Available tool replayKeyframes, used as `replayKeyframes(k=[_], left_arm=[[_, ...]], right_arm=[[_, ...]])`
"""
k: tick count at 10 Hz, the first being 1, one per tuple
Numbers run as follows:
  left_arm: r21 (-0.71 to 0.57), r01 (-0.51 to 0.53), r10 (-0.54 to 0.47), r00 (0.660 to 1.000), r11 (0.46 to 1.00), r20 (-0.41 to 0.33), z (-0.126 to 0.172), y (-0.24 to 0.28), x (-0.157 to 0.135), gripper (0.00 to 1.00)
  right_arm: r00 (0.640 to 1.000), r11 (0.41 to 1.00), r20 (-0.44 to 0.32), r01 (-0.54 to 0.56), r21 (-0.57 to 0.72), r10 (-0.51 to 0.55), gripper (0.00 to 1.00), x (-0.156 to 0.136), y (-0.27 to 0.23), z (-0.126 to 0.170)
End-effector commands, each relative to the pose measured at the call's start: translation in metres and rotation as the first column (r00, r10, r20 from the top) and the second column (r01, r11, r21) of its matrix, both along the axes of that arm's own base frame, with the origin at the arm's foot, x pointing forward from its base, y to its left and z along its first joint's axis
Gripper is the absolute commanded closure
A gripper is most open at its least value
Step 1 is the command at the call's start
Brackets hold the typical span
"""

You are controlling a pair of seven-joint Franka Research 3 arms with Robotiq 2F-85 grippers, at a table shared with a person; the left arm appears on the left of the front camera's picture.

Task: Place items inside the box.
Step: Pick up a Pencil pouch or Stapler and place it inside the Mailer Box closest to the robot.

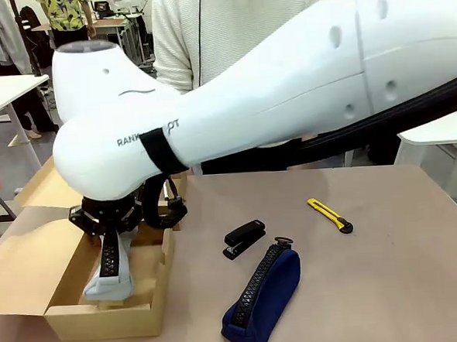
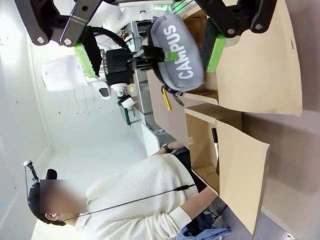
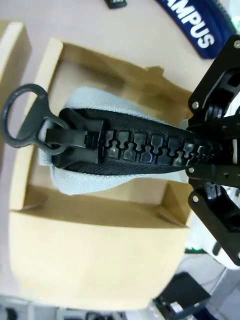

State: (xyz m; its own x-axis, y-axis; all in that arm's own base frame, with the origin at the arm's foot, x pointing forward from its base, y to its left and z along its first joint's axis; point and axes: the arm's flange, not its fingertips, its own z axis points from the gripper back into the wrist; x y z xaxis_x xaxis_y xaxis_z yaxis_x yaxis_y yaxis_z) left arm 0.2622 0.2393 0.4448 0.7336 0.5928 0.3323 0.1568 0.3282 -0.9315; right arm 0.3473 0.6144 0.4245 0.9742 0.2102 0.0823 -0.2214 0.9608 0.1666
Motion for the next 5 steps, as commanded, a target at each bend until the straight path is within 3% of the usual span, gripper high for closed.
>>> replayKeyframes(k=[1, 5], left_arm=[[-0.007, -0.002, 0.002, 1.0, 1.0, 0.029, 0.002, -0.001, 0.001, 0.0], [-0.007, -0.002, 0.002, 1.0, 1.0, 0.029, 0.002, -0.001, 0.001, 0.0]], right_arm=[[1.0, 1.0, -0.015, -0.004, -0.015, 0.004, 0.95, 0.011, 0.016, -0.009], [0.998, 1.0, -0.062, 0.013, -0.02, -0.014, 0.95, 0.023, 0.021, -0.045]])
